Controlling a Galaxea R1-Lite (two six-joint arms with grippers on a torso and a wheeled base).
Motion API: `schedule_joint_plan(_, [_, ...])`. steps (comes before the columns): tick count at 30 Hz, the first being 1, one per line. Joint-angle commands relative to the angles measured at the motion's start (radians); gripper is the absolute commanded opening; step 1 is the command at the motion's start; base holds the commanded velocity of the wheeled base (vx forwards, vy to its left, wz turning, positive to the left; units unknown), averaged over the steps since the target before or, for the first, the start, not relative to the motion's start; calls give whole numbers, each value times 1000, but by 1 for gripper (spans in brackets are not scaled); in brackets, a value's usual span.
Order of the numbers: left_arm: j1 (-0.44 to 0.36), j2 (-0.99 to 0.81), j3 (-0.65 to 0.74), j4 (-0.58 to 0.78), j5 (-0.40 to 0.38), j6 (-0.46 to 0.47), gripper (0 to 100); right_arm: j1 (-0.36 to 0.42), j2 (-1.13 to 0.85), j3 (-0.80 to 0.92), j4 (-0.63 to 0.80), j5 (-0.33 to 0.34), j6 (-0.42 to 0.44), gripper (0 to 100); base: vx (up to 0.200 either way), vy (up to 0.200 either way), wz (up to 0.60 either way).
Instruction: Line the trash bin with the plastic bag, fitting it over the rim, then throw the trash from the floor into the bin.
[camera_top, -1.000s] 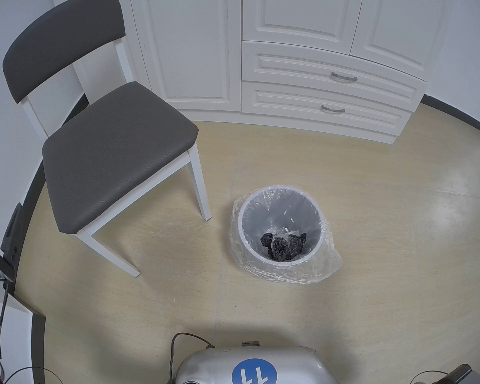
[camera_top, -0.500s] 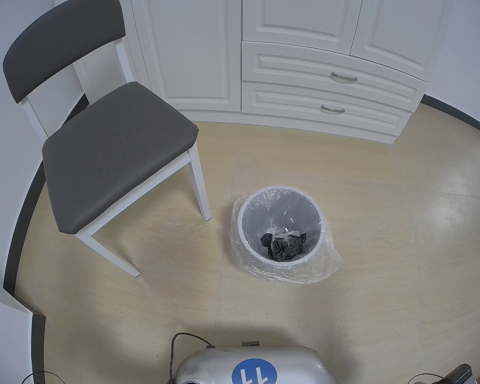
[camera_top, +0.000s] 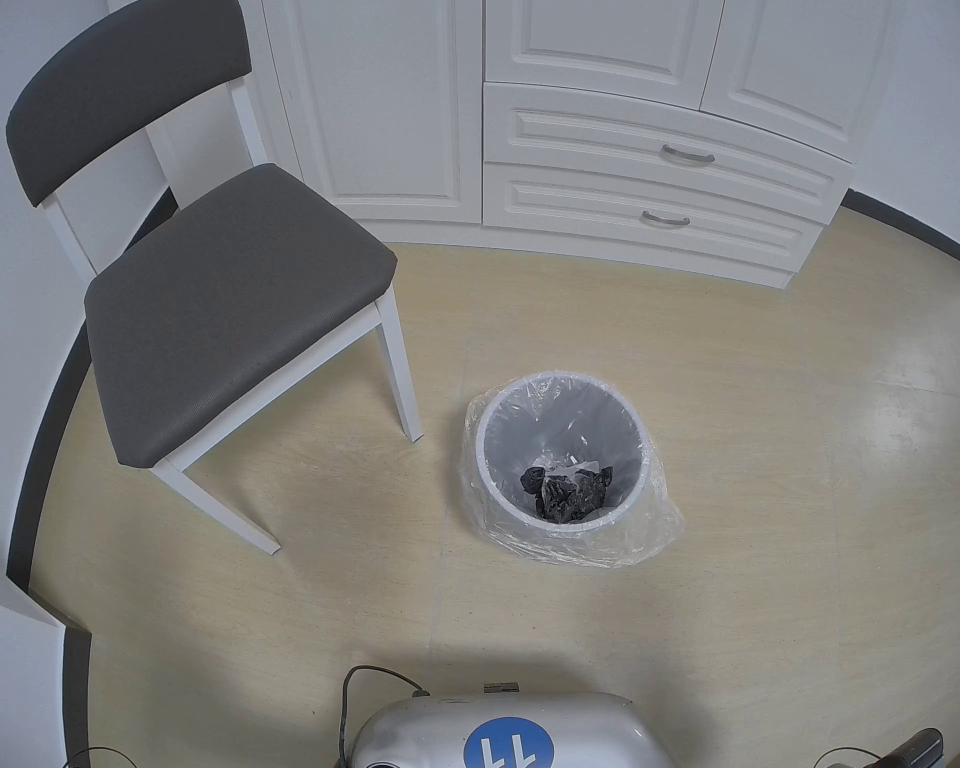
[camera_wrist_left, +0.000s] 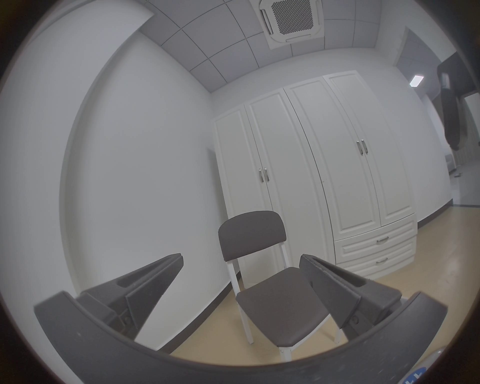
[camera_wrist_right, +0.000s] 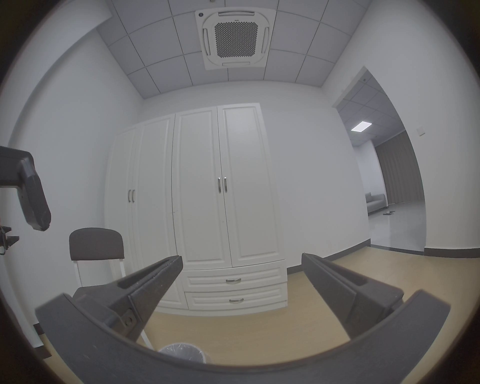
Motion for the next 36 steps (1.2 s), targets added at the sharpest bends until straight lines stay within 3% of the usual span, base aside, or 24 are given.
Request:
schedule_joint_plan(1, [39,-117,-71,65,-4,-4,100,17,-49,9,4,-1,-4,100,0,0,0])
schedule_joint_plan(5, [48,-146,-77,134,-73,-13,100,60,-115,32,43,16,-30,100,0,0,0])
schedule_joint_plan(9, [53,-158,-60,177,-85,-76,100,61,-121,54,54,10,-33,100,0,0,0])
schedule_joint_plan(15, [54,-164,-20,171,-77,-88,100,61,-121,63,53,-32,-38,100,0,0,0])
schedule_joint_plan(23, [54,-164,198,171,-85,-95,100,61,-121,179,50,-42,-58,100,0,0,0])
schedule_joint_plan(33, [56,-166,442,174,-129,-199,100,61,-121,432,-139,-39,-59,100,0,0,0])
schedule_joint_plan(36, [56,-166,446,272,-131,-222,100,61,-121,488,-173,-39,-59,100,0,0,0])
